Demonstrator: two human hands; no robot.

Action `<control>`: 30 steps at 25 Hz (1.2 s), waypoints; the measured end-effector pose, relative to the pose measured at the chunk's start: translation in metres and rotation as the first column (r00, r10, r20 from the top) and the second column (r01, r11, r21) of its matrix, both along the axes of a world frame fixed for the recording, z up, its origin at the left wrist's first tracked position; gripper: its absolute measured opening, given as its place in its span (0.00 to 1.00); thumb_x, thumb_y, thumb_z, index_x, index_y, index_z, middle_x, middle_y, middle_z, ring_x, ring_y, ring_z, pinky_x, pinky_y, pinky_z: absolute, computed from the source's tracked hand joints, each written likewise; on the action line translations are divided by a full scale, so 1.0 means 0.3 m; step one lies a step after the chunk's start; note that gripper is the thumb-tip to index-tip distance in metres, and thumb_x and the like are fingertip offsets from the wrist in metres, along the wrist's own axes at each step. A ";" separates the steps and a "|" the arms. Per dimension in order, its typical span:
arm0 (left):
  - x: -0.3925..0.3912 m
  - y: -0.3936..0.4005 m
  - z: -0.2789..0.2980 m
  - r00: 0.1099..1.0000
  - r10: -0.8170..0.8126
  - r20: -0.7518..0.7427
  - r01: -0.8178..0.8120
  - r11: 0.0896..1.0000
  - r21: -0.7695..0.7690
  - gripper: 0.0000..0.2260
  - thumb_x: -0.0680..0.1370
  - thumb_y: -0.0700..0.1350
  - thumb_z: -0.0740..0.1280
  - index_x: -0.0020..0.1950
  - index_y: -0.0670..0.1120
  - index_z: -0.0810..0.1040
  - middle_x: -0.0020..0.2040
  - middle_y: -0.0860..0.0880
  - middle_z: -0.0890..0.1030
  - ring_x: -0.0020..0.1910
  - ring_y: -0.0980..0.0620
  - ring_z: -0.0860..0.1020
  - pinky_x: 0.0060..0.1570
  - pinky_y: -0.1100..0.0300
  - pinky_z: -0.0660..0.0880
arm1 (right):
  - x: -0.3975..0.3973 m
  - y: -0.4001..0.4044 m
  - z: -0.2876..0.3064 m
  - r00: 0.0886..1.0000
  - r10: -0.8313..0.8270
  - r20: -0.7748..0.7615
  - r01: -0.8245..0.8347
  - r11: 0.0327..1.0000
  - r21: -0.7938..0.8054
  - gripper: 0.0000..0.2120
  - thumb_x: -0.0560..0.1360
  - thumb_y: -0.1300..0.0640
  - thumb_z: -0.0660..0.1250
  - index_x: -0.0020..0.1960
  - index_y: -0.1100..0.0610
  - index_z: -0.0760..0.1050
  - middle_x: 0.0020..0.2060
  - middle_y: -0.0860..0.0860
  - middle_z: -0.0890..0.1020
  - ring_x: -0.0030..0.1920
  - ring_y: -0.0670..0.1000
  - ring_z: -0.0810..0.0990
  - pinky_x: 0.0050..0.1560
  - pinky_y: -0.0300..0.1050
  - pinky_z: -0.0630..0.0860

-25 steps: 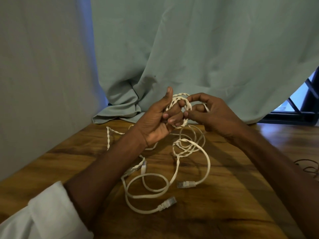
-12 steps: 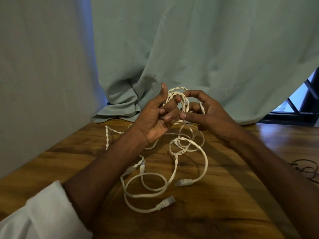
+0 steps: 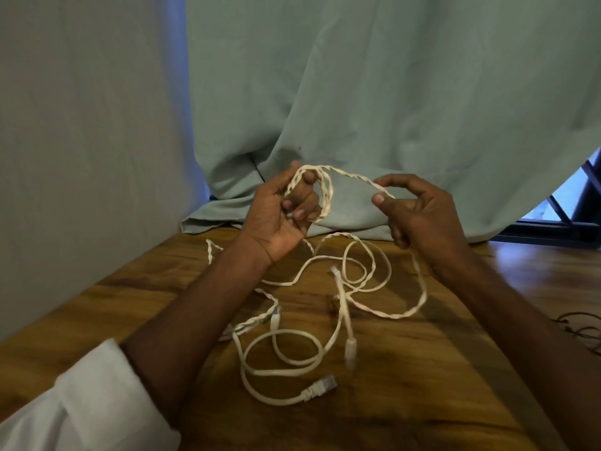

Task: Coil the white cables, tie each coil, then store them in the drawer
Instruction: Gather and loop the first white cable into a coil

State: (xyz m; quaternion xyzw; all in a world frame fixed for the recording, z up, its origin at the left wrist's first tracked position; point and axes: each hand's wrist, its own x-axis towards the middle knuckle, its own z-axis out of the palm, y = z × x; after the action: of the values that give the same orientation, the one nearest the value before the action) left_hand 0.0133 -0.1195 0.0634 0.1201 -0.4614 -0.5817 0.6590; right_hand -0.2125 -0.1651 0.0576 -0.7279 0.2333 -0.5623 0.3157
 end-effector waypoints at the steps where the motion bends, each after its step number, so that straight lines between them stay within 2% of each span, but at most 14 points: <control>1: 0.019 -0.006 0.003 0.998 0.021 -0.053 -0.022 1.000 -0.006 0.18 0.87 0.49 0.53 0.45 0.42 0.74 0.22 0.53 0.63 0.21 0.56 0.63 0.30 0.62 0.61 | -0.006 -0.011 -0.006 1.000 -0.029 0.006 0.029 0.999 0.014 0.07 0.80 0.56 0.72 0.58 0.53 0.82 0.26 0.57 0.73 0.24 0.51 0.68 0.25 0.42 0.67; 3: 0.054 -0.015 0.013 0.983 0.048 -0.176 -0.053 0.998 -0.024 0.18 0.87 0.49 0.53 0.44 0.42 0.74 0.22 0.53 0.64 0.22 0.56 0.64 0.30 0.62 0.66 | -0.007 -0.024 -0.019 0.997 -0.054 -0.057 0.056 0.998 0.028 0.05 0.82 0.55 0.70 0.55 0.56 0.83 0.26 0.55 0.74 0.23 0.49 0.68 0.23 0.40 0.67; 5: 0.088 -0.023 0.024 0.952 0.080 -0.295 -0.093 0.995 -0.030 0.21 0.88 0.48 0.53 0.40 0.42 0.76 0.23 0.52 0.65 0.24 0.55 0.66 0.32 0.61 0.68 | 0.000 -0.030 -0.028 0.968 -0.082 -0.238 0.078 0.997 -0.025 0.07 0.83 0.57 0.67 0.53 0.55 0.84 0.24 0.46 0.76 0.22 0.42 0.69 0.24 0.36 0.66; 8: 0.128 -0.034 0.028 0.900 0.214 -0.379 -0.224 0.974 0.019 0.24 0.88 0.47 0.52 0.37 0.42 0.77 0.23 0.52 0.67 0.24 0.55 0.68 0.32 0.60 0.69 | 0.017 -0.028 -0.030 0.844 -0.094 -0.529 0.041 0.993 -0.111 0.09 0.83 0.53 0.67 0.53 0.49 0.86 0.26 0.40 0.81 0.26 0.42 0.77 0.30 0.38 0.69; 11: 0.121 -0.052 0.050 0.848 0.368 -0.381 -0.359 0.928 0.097 0.20 0.88 0.45 0.52 0.42 0.42 0.76 0.22 0.53 0.68 0.23 0.55 0.71 0.31 0.62 0.72 | 0.028 -0.016 -0.032 0.720 -0.097 -0.688 -0.015 0.988 -0.155 0.07 0.81 0.48 0.70 0.52 0.45 0.87 0.32 0.38 0.83 0.35 0.39 0.80 0.37 0.41 0.72; 13: 0.085 -0.074 0.088 0.800 0.457 -0.390 -0.430 0.889 0.160 0.18 0.88 0.44 0.53 0.42 0.42 0.75 0.22 0.52 0.71 0.23 0.54 0.75 0.32 0.62 0.74 | 0.038 0.012 -0.029 0.691 -0.075 -0.719 -0.063 0.984 -0.164 0.06 0.80 0.47 0.71 0.46 0.41 0.85 0.32 0.39 0.83 0.33 0.40 0.79 0.36 0.40 0.72; 15: 0.024 -0.099 0.122 0.758 0.585 -0.290 -0.571 0.809 0.141 0.18 0.88 0.44 0.53 0.42 0.42 0.74 0.24 0.51 0.74 0.25 0.52 0.79 0.34 0.59 0.76 | 0.049 0.029 -0.028 0.682 -0.062 -0.729 -0.111 0.976 -0.188 0.05 0.79 0.47 0.72 0.45 0.40 0.84 0.35 0.40 0.84 0.34 0.41 0.79 0.36 0.40 0.72; 18: -0.081 -0.125 0.097 0.569 0.809 0.147 -0.784 0.588 -0.199 0.18 0.89 0.47 0.52 0.47 0.39 0.75 0.27 0.46 0.78 0.29 0.48 0.82 0.38 0.54 0.78 | 0.053 0.064 -0.016 0.725 0.059 -0.686 -0.201 0.971 -0.128 0.05 0.78 0.51 0.74 0.43 0.44 0.85 0.29 0.39 0.81 0.29 0.40 0.74 0.32 0.33 0.66; 21: -0.101 -0.147 0.003 0.386 0.816 0.430 -0.672 0.568 -0.475 0.17 0.89 0.49 0.54 0.51 0.40 0.75 0.31 0.44 0.79 0.31 0.47 0.82 0.39 0.51 0.78 | 0.028 0.080 0.013 0.814 0.260 -0.519 -0.284 0.958 0.034 0.04 0.78 0.58 0.74 0.45 0.56 0.86 0.24 0.41 0.77 0.24 0.39 0.71 0.30 0.30 0.66; 23: -0.078 -0.153 -0.036 0.243 0.820 0.518 -0.581 0.550 -0.599 0.18 0.88 0.50 0.55 0.50 0.41 0.77 0.31 0.48 0.78 0.30 0.51 0.79 0.38 0.55 0.75 | 0.003 0.077 0.037 0.836 0.305 -0.455 -0.294 0.951 0.097 0.04 0.78 0.62 0.73 0.49 0.63 0.85 0.22 0.42 0.78 0.21 0.39 0.72 0.27 0.30 0.67; 25: -0.064 -0.145 -0.046 0.129 0.814 0.566 -0.499 0.547 -0.672 0.20 0.87 0.52 0.56 0.47 0.41 0.78 0.33 0.52 0.76 0.32 0.56 0.75 0.38 0.57 0.71 | -0.021 0.060 0.046 0.836 0.372 -0.402 -0.325 0.928 0.184 0.09 0.76 0.60 0.73 0.53 0.63 0.85 0.24 0.47 0.76 0.20 0.42 0.68 0.22 0.35 0.64; 26: -0.065 -0.141 -0.045 0.137 0.797 0.588 -0.482 0.572 -0.664 0.21 0.87 0.53 0.57 0.44 0.40 0.78 0.33 0.52 0.75 0.32 0.56 0.74 0.38 0.57 0.70 | -0.032 0.042 0.045 0.844 0.427 -0.325 -0.353 0.898 0.262 0.11 0.75 0.58 0.73 0.55 0.62 0.85 0.25 0.50 0.72 0.20 0.44 0.65 0.21 0.36 0.60; 28: -0.079 -0.116 -0.039 0.253 0.725 0.640 -0.467 0.671 -0.576 0.24 0.86 0.56 0.58 0.39 0.40 0.76 0.31 0.51 0.73 0.30 0.55 0.71 0.35 0.58 0.67 | -0.048 0.011 0.039 0.862 0.496 -0.103 -0.414 0.807 0.422 0.14 0.75 0.57 0.70 0.58 0.63 0.83 0.28 0.52 0.68 0.20 0.44 0.62 0.22 0.35 0.57; 30: -0.093 -0.089 -0.031 0.349 0.634 0.690 -0.420 0.764 -0.489 0.26 0.85 0.59 0.59 0.40 0.41 0.79 0.29 0.50 0.71 0.27 0.55 0.69 0.31 0.62 0.66 | -0.048 -0.001 0.034 0.840 0.531 0.106 -0.502 0.690 0.522 0.15 0.76 0.59 0.65 0.60 0.64 0.79 0.30 0.50 0.68 0.20 0.42 0.63 0.22 0.37 0.54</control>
State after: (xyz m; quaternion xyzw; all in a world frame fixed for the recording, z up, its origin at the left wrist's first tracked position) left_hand -0.0147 -0.1462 0.0542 0.4454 -0.7120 -0.1507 0.5216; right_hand -0.2268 -0.1655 0.0680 -0.6623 0.1734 -0.3437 0.6428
